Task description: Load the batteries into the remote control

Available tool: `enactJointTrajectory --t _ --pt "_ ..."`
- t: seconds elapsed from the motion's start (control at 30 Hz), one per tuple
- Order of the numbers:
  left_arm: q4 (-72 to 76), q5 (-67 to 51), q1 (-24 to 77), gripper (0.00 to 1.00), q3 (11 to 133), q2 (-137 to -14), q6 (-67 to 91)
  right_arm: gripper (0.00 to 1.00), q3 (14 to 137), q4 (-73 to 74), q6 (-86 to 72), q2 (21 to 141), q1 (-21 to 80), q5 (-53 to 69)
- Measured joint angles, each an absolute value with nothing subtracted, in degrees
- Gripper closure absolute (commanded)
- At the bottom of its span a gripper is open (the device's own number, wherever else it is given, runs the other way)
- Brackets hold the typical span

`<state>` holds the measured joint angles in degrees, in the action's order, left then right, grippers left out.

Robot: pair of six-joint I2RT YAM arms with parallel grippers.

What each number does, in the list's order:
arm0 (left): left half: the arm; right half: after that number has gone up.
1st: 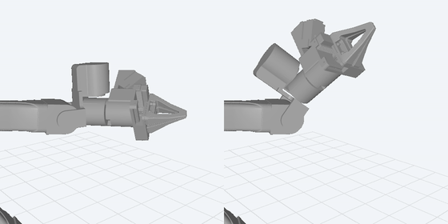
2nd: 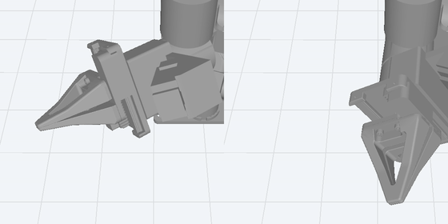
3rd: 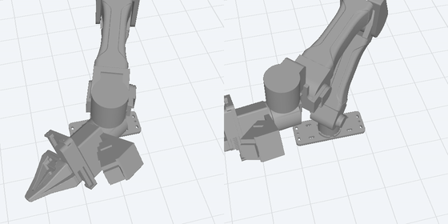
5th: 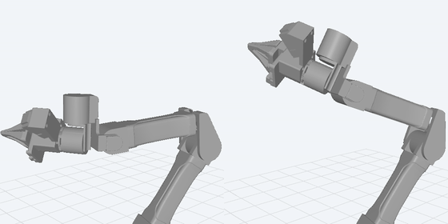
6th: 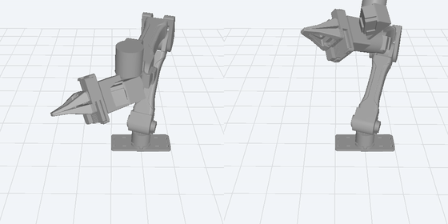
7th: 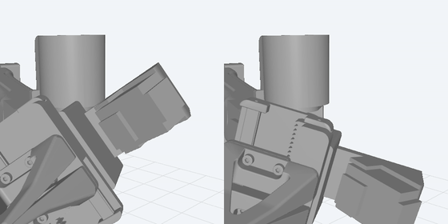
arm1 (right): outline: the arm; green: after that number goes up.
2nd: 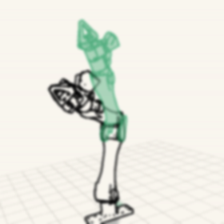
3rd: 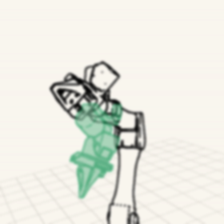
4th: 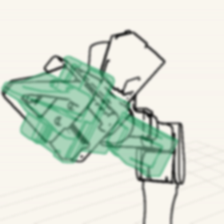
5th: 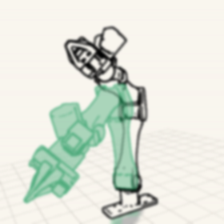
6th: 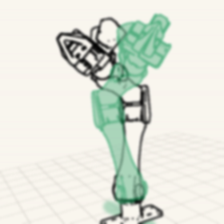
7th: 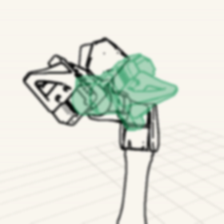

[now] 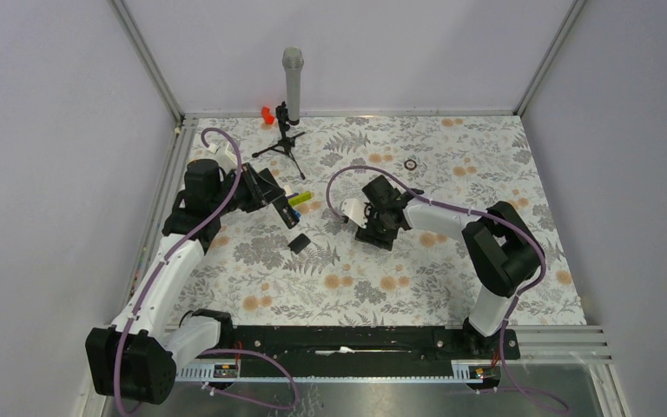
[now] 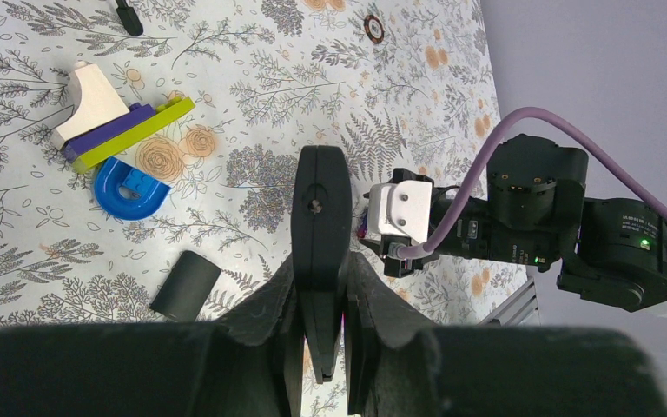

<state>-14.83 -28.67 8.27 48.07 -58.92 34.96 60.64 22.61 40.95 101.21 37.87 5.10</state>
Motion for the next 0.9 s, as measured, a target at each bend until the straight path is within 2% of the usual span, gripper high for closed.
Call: enactJointTrajectory --t 0.07,0.17,0.27,0.33,0.43,0.53,0.9 --pt "-14.7 -28.7 8.3 1.00 48.1 -59.3 35.0 0.48 60.6 22.3 42.0 101.2 37.9 5.2" --pt "-14.6 -28.7 8.3 1.00 48.1 -59.8 35.0 0.69 60.6 22.1 43.1 101.4 38.0 5.2" --pt "-14.5 -28.7 8.2 1.00 48.1 -59.9 35.0 0.79 60.6 22.0 43.8 101.8 38.0 5.0" --pt "-14.5 -28.7 8.2 1.00 48.1 -59.9 34.9 0.78 60.6 22.0 44.0 101.9 38.1 4.2" --pt "-14.5 -28.7 8.2 1.00 48.1 -59.9 34.9 0.61 60.6 22.0 43.7 101.9 38.1 3.9" --pt "-14.5 -28.7 8.1 1.00 48.1 -59.9 34.9 0.54 61.0 21.7 43.2 102.0 38.1 3.2" --pt "-14.5 -28.7 7.8 1.00 48.1 -59.9 34.9 0.55 61.1 22.9 43.4 102.0 36.4 2.5"
